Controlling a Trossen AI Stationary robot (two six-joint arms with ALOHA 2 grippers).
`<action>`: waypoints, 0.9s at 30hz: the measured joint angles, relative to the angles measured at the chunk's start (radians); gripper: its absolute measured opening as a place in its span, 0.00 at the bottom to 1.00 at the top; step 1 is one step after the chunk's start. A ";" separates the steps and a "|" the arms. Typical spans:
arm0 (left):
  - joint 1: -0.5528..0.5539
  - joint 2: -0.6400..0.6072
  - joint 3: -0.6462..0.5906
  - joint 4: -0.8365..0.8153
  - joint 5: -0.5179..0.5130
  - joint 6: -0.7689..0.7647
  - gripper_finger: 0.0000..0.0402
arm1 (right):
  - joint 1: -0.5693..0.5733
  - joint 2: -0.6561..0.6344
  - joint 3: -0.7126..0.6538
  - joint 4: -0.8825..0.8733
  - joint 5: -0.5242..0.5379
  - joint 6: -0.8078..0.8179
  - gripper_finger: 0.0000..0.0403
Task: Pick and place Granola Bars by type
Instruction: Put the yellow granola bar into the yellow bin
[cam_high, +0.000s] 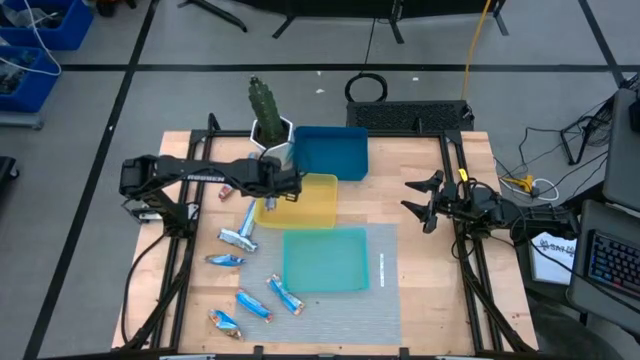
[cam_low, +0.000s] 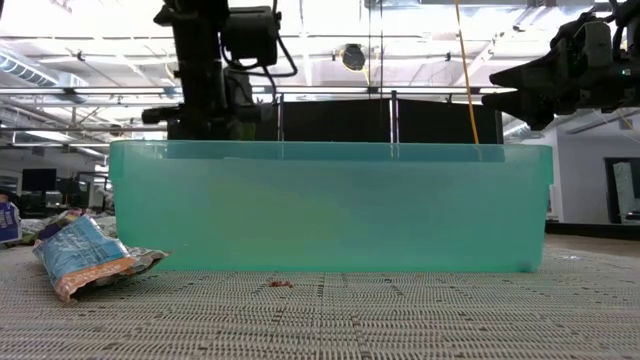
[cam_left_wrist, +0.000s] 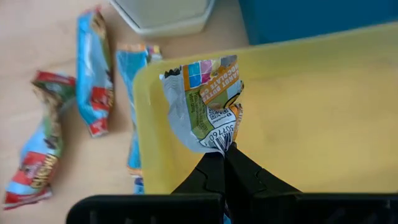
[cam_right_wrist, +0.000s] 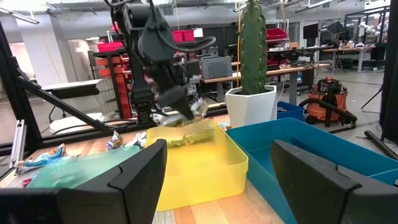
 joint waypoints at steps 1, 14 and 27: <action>0.000 0.000 -0.010 0.013 0.004 0.000 0.00 | 0.000 0.000 0.000 0.000 0.000 0.000 0.69; 0.004 0.038 -0.150 0.158 0.082 -0.026 0.00 | 0.000 0.000 0.000 0.000 0.000 0.000 0.69; 0.018 0.111 -0.152 0.204 0.135 -0.002 0.02 | 0.000 0.000 0.000 0.001 0.000 0.000 0.69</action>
